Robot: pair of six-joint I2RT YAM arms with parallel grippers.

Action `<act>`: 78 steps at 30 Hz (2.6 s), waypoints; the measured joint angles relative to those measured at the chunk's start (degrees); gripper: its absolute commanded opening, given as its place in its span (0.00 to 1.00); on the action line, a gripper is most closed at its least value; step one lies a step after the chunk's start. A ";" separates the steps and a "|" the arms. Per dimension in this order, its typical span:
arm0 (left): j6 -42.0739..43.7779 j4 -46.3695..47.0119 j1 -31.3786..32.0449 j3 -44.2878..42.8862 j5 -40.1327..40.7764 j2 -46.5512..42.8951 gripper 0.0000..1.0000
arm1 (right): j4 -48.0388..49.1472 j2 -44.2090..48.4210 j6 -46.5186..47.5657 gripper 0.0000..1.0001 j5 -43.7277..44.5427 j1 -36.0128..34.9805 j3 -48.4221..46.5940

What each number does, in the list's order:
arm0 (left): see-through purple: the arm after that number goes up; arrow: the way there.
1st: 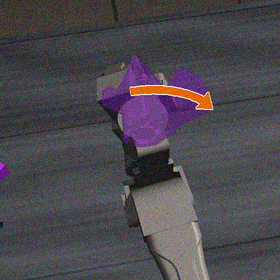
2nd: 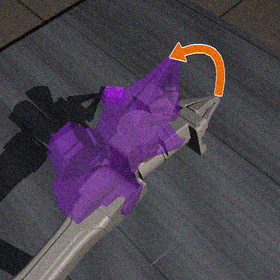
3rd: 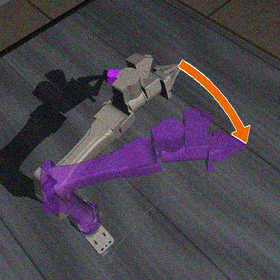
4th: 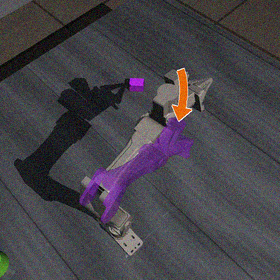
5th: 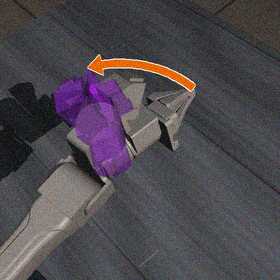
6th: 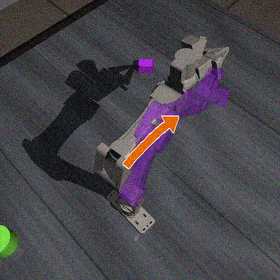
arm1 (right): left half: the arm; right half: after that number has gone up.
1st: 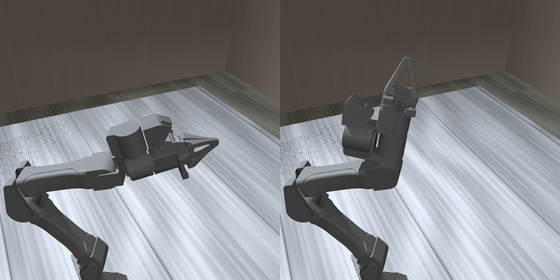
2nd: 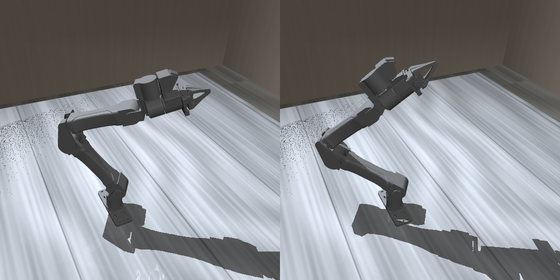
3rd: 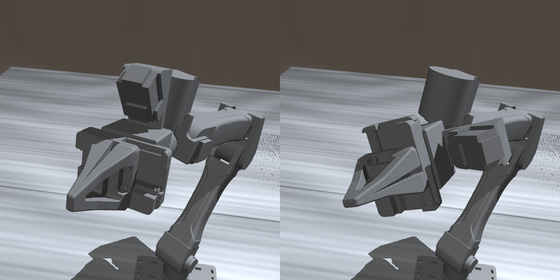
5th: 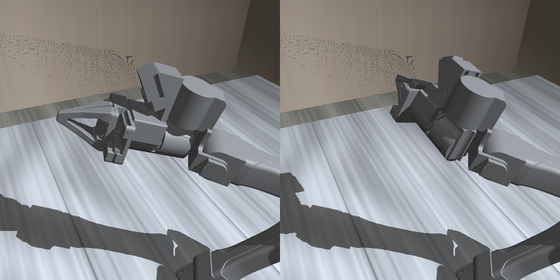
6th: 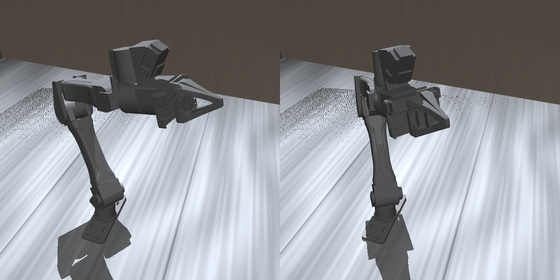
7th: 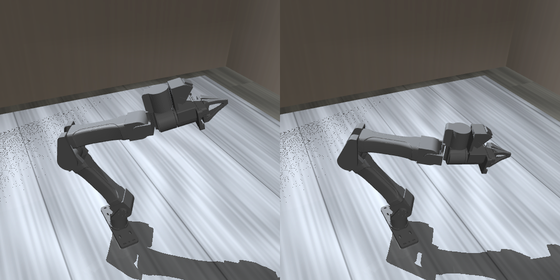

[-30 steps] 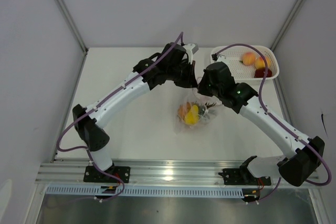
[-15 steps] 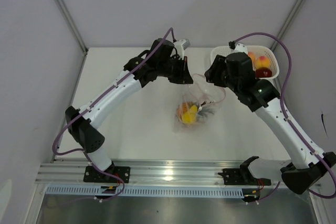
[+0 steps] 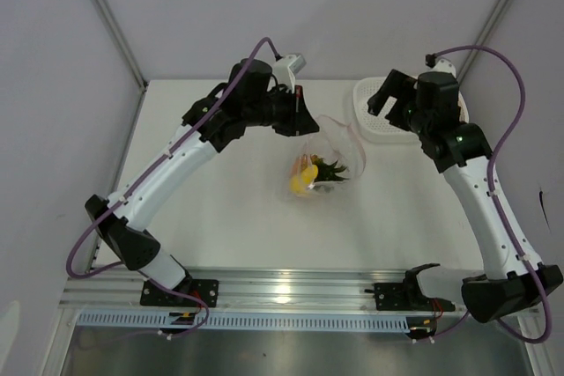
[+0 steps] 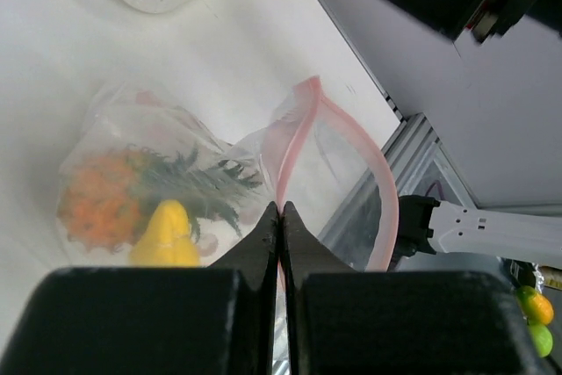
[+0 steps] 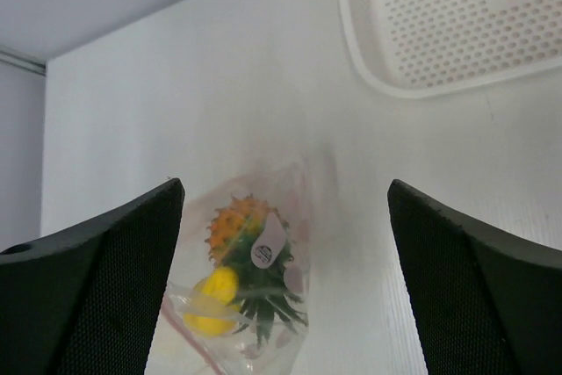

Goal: Place the food in the zip-top bag and seal the zipper
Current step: Adjust the zipper food storage bag at the center of the board, then pick up the fake fruit from the bin.

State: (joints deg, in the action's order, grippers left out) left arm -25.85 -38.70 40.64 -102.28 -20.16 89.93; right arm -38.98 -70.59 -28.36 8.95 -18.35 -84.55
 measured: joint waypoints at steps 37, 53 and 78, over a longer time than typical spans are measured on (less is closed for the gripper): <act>-5.09 6.19 -3.39 12.07 1.75 -1.88 0.01 | 1.66 -49.35 6.47 0.99 -0.83 25.97 -30.51; -1.92 7.32 -3.39 9.79 2.23 -1.77 0.01 | 4.07 -69.81 13.46 0.99 3.08 22.56 -49.81; -1.51 7.32 -3.45 9.25 1.95 -0.02 0.01 | 6.08 -76.43 21.55 0.89 12.15 21.81 -49.83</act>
State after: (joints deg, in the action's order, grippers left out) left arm -27.35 -31.38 37.19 -93.03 -18.22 89.91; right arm -32.91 -147.02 -6.81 21.10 3.46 -134.39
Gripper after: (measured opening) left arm 0.006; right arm 0.893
